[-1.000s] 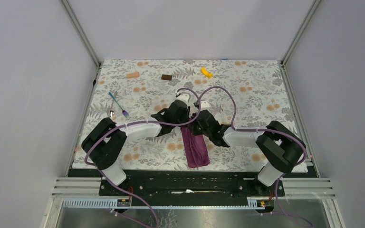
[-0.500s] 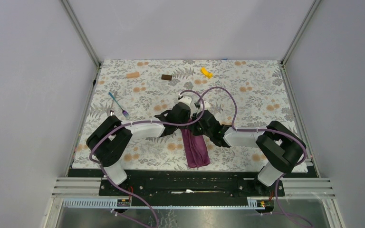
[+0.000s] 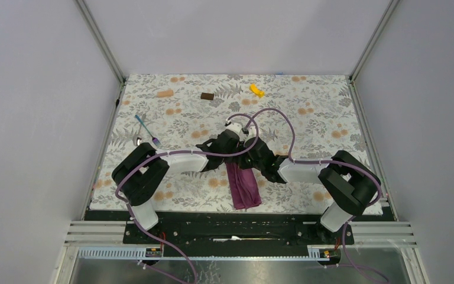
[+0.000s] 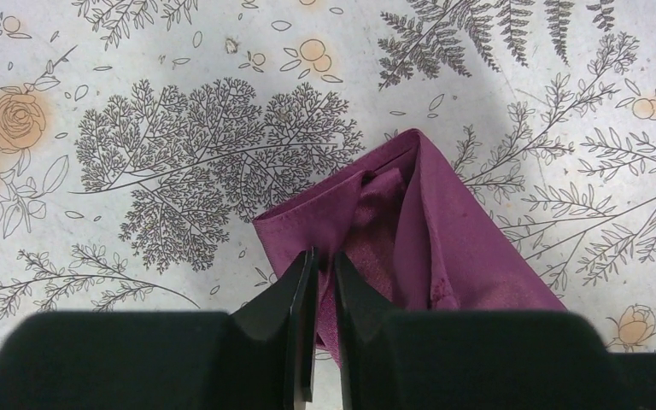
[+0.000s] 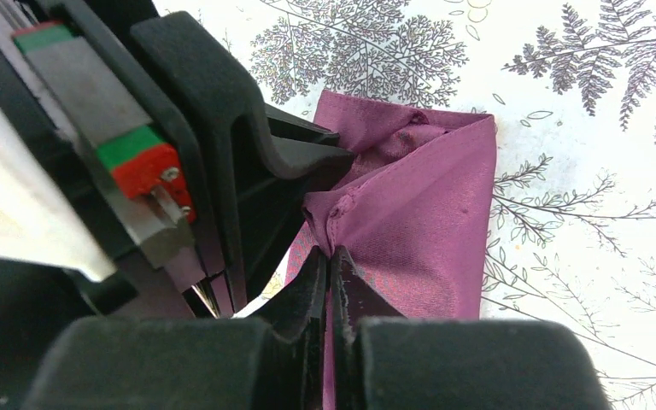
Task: Fold the napkin into a case and place the utensils inside
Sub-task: Pick up the top corner of the smaller rectangle folded napkin from the folded napkin, then grasp the top corner of the smaller rectangle folded napkin from the folded napkin.
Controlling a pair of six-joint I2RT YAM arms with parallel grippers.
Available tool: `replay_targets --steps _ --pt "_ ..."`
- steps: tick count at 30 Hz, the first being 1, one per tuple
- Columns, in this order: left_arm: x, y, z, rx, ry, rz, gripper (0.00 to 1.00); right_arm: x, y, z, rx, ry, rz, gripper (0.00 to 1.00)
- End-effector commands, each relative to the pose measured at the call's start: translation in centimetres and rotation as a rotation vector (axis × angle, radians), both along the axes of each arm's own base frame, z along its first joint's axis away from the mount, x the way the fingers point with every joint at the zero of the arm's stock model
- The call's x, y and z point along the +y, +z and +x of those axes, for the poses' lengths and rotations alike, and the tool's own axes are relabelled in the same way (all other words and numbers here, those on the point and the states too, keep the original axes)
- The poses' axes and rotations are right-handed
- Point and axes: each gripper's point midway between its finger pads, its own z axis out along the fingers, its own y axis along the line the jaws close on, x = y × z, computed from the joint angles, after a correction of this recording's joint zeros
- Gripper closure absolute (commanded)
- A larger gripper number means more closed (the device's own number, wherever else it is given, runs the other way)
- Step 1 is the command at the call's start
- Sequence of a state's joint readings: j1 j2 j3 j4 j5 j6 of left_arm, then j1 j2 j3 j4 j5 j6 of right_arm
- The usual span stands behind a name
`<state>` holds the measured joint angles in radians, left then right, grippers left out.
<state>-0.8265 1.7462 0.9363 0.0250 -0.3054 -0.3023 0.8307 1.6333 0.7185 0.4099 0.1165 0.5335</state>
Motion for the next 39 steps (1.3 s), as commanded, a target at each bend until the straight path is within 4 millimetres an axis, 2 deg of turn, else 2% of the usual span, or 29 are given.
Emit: replay_targets --steps 1,6,12,15,19,23,28,31,35,39 --pt "-1.1 2.1 1.4 -0.083 -0.001 -0.011 0.87 0.7 1.5 0.8 -0.029 -0.005 0.057 1.0" --pt "-1.1 3.3 1.5 -0.105 0.01 -0.034 1.0 1.1 1.1 0.7 -0.007 -0.001 0.065 1.0" --pt "-1.4 4.5 1.1 -0.109 0.014 -0.112 1.0 1.9 0.5 1.1 0.042 -0.023 0.103 1.0" --pt "-1.3 4.6 0.8 -0.101 0.02 -0.151 1.0 2.4 0.7 1.7 0.05 -0.042 0.146 1.0" --pt "-1.0 4.8 0.7 -0.084 0.031 -0.199 1.0 3.3 -0.2 2.4 0.087 -0.045 0.183 1.0" --pt "-0.7 4.3 0.7 -0.06 0.034 -0.206 1.0 3.1 -0.4 2.5 0.086 -0.041 0.193 1.0" --pt "-0.5 3.7 0.4 -0.04 0.03 -0.21 1.0 1.7 1.0 2.6 0.05 -0.046 0.181 0.88" --pt "-0.6 3.7 0.3 -0.035 0.028 -0.216 1.0 2.1 0.9 2.6 0.059 -0.008 0.183 0.82" --pt "-0.6 3.7 0.3 -0.031 0.03 -0.215 1.0 2.7 1.2 2.6 0.047 0.028 0.203 0.63" --pt "-0.6 3.6 0.3 -0.026 0.029 -0.217 1.0 2.7 1.5 2.7 0.028 0.043 0.192 0.6"
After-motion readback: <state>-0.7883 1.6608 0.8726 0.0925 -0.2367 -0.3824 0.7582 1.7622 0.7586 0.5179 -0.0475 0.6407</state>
